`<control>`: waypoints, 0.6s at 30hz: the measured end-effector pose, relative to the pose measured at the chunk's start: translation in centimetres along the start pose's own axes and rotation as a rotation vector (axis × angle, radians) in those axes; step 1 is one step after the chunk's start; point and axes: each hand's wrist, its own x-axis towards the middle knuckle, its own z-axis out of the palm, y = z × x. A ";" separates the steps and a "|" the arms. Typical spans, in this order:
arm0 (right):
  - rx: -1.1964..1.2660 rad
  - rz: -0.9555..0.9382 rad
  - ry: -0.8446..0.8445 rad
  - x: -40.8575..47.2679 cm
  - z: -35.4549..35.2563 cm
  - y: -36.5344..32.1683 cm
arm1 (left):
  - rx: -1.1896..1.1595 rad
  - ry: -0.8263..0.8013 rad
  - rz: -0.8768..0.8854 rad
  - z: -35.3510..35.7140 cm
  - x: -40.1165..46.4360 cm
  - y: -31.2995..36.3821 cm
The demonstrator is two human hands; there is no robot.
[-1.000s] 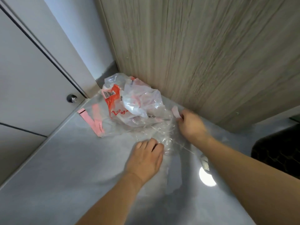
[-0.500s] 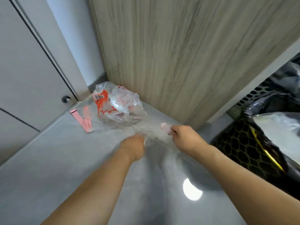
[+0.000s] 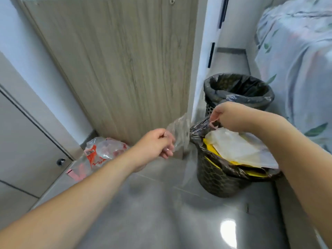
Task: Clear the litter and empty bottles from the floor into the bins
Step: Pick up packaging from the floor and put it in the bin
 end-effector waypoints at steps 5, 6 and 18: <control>0.079 0.135 0.018 -0.6 -1.6 7.3 | 0.008 0.046 0.149 4.3 1.5 8.7; 0.079 0.158 -0.036 -0.9 -1.2 8.3 | 0.026 0.037 0.164 5.4 2.1 9.7; 0.550 0.242 0.309 -1.1 0.1 13.6 | 0.592 -0.262 -0.226 15.3 6.2 7.6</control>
